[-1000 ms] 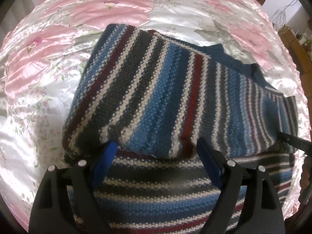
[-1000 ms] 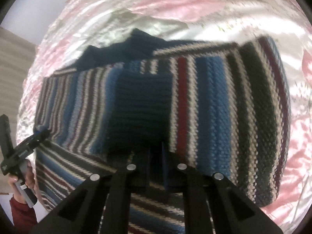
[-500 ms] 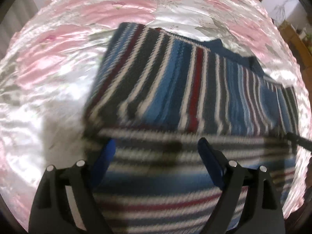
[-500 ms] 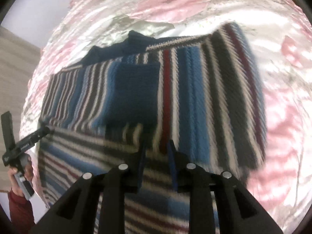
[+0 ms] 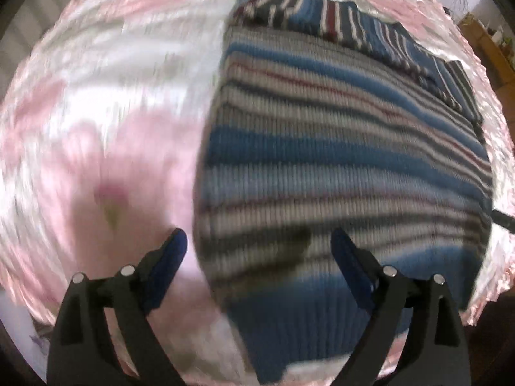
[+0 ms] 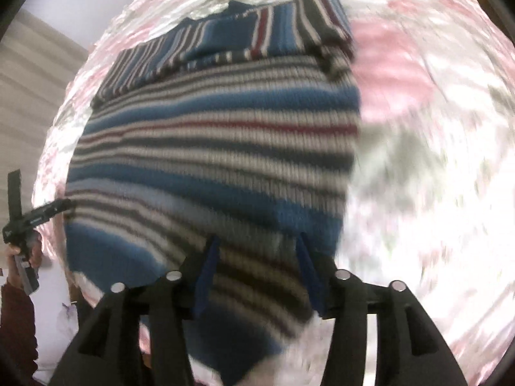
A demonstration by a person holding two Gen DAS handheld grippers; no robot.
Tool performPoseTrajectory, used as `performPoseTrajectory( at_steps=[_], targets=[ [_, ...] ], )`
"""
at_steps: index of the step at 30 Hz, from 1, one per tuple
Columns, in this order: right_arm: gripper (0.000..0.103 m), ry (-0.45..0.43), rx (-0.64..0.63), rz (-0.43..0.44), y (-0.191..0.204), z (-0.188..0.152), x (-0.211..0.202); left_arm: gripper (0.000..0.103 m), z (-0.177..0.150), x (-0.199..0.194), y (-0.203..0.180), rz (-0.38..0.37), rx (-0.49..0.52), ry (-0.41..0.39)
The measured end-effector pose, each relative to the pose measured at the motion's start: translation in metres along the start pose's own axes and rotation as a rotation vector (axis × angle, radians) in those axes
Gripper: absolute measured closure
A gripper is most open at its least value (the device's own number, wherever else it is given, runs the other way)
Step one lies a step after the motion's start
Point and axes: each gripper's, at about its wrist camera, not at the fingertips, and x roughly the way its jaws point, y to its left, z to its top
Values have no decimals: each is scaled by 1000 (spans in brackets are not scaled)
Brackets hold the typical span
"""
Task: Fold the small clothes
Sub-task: 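Grasp the navy ribbed hem with both tools and lift it toward the collar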
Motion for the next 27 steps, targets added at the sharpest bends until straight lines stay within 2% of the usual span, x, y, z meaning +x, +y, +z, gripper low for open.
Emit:
performPoseTrajectory(
  at_steps=[4, 9, 17, 27],
  targets=[
    [51, 26, 15, 0, -1, -35, 0, 13, -33, 1, 0, -25, -3, 31],
    [50, 50, 23, 6, 2, -65, 4, 13, -49, 3, -5, -56, 3, 43],
    [48, 75, 51, 28, 1, -83, 12, 13, -80, 15, -10, -129, -18, 101],
    [46, 102, 51, 44, 6, -90, 25, 14, -93, 8, 6, -173, -57, 106]
  ],
)
